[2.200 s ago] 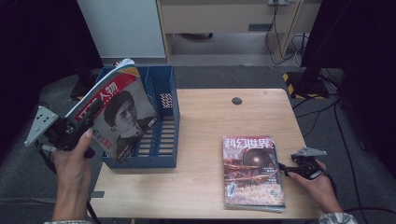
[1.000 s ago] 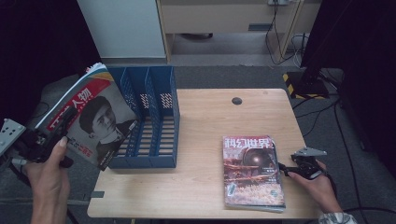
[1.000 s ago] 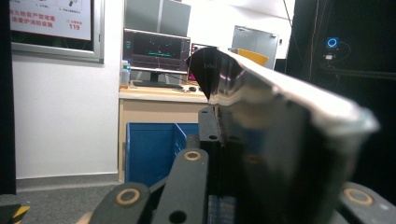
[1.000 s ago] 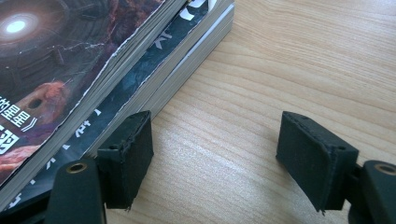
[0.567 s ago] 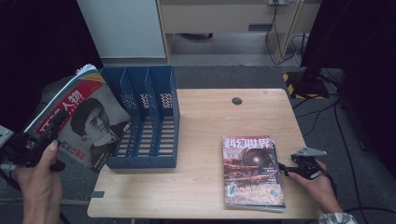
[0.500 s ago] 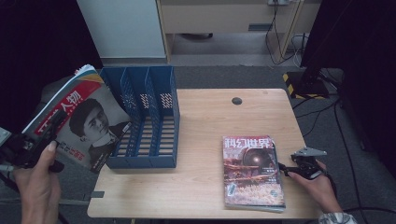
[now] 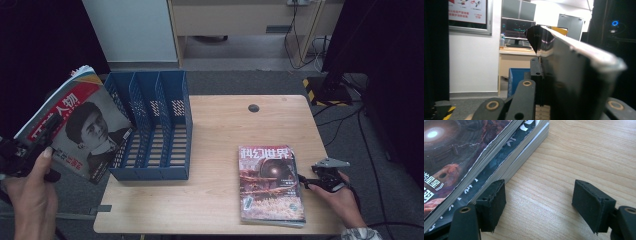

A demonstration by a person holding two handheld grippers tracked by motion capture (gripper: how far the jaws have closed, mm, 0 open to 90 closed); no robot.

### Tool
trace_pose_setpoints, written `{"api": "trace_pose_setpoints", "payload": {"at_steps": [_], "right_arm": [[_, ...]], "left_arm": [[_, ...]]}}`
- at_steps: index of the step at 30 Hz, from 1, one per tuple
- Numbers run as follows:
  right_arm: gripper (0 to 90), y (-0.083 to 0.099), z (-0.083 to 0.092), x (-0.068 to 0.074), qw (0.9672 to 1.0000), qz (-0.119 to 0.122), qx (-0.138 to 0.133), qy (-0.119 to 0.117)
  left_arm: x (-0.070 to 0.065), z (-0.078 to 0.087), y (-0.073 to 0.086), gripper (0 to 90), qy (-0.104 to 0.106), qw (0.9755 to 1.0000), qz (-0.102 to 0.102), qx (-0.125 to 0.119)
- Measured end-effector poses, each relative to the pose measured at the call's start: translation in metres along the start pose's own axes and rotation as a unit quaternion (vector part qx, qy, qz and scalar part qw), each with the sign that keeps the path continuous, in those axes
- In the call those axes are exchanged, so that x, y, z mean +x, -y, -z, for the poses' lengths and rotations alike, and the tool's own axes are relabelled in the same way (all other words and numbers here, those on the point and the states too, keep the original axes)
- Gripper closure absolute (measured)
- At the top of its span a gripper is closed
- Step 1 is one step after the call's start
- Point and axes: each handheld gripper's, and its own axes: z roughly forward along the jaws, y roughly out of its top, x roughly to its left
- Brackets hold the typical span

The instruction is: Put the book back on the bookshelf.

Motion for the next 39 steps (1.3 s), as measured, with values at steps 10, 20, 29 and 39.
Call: {"api": "trace_pose_setpoints", "payload": {"at_steps": [10, 20, 29, 39], "right_arm": [[27.1, 0.0, 0.0, 0.0, 1.0, 0.0, -0.001, 0.0], [27.1, 0.0, 0.0, 0.0, 1.0, 0.0, -0.001, 0.0], [27.1, 0.001, 0.0, 0.0, 1.0, -0.002, -0.002, 0.0], [27.1, 0.002, 0.0, 0.0, 1.0, 0.001, -0.006, 0.001]], "left_arm": [[0.006, -0.027, 0.0, 86.7, -0.018, 0.9998, 0.002, 0.008], [0.009, -0.051, 0.002, 86.7, -0.031, 0.9994, 0.003, 0.014], [0.009, -0.067, 0.009, 86.7, -0.036, 0.9991, 0.013, 0.015], [0.012, -0.083, 0.016, 86.7, -0.038, 0.999, 0.02, 0.014]]}}
